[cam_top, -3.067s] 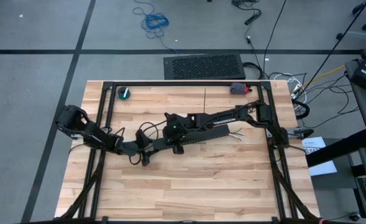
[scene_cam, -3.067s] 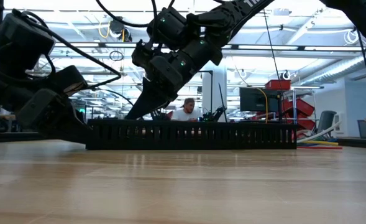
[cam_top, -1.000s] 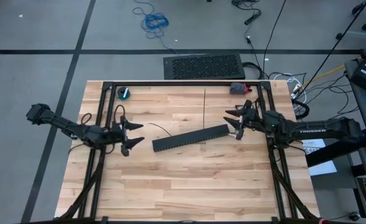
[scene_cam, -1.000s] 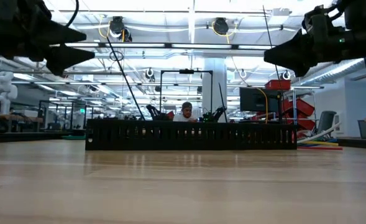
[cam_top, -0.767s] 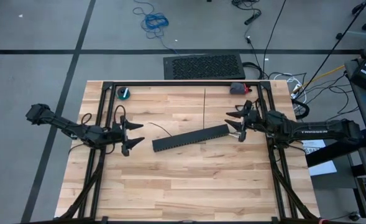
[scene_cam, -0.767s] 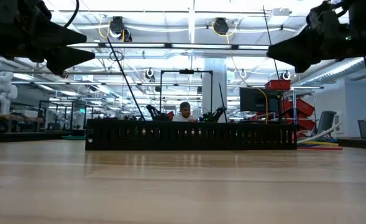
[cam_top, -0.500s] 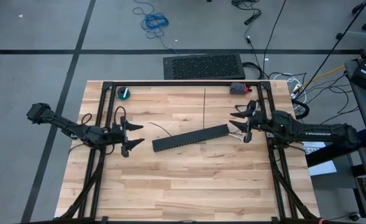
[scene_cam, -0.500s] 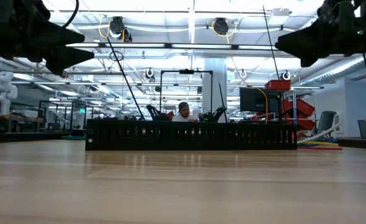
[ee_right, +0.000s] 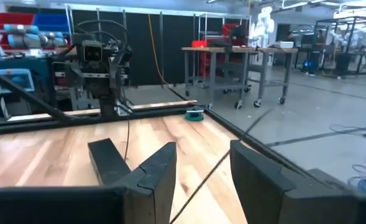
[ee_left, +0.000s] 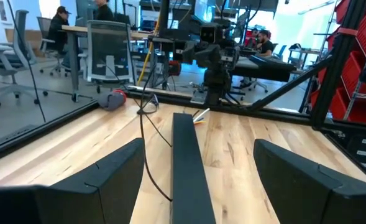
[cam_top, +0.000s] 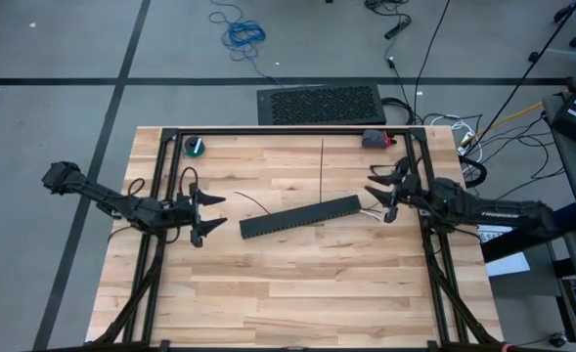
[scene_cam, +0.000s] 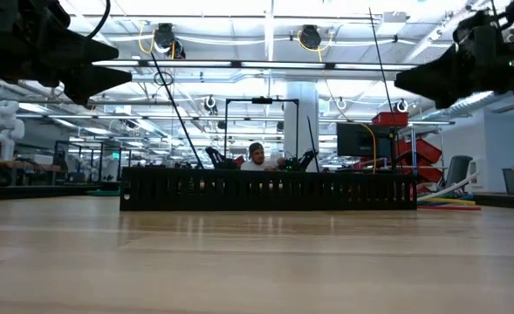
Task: Ziptie cables
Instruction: Return to Home Position
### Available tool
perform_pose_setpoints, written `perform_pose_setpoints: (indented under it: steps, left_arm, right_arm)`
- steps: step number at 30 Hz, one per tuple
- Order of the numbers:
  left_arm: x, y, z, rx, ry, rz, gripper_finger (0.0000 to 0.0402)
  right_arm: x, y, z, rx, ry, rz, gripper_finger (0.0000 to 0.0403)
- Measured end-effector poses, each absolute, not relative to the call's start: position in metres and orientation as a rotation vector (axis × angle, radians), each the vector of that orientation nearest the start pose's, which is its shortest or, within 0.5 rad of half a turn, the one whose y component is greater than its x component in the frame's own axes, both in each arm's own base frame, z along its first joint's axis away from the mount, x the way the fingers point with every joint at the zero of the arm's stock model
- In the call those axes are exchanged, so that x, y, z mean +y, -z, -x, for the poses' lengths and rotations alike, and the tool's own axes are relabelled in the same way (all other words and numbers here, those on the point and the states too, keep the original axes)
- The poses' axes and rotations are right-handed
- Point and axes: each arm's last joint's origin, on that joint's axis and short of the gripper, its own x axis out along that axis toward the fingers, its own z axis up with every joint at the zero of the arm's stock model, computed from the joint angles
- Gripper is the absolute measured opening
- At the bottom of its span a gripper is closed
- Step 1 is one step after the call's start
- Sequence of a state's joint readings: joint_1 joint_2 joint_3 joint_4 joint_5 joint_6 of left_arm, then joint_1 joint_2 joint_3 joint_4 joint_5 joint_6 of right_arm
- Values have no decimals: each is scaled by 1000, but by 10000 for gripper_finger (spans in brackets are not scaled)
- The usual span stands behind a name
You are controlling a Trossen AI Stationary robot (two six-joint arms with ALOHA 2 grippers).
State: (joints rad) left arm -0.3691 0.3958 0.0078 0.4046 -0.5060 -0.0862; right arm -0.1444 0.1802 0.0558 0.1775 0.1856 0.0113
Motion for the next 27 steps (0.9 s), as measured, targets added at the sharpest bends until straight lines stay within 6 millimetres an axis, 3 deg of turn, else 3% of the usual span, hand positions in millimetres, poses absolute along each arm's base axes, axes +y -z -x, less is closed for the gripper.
perform_pose_setpoints:
  steps: [3,27]
  left_arm:
    - [-30,-170,-116,-23,-136,82,297]
    - [-27,-163,-116,46,-251,16,297]
  right_arm:
    - [-21,-174,-105,-61,332,-41,141]
    - [-21,-171,-104,-25,327,-41,141]
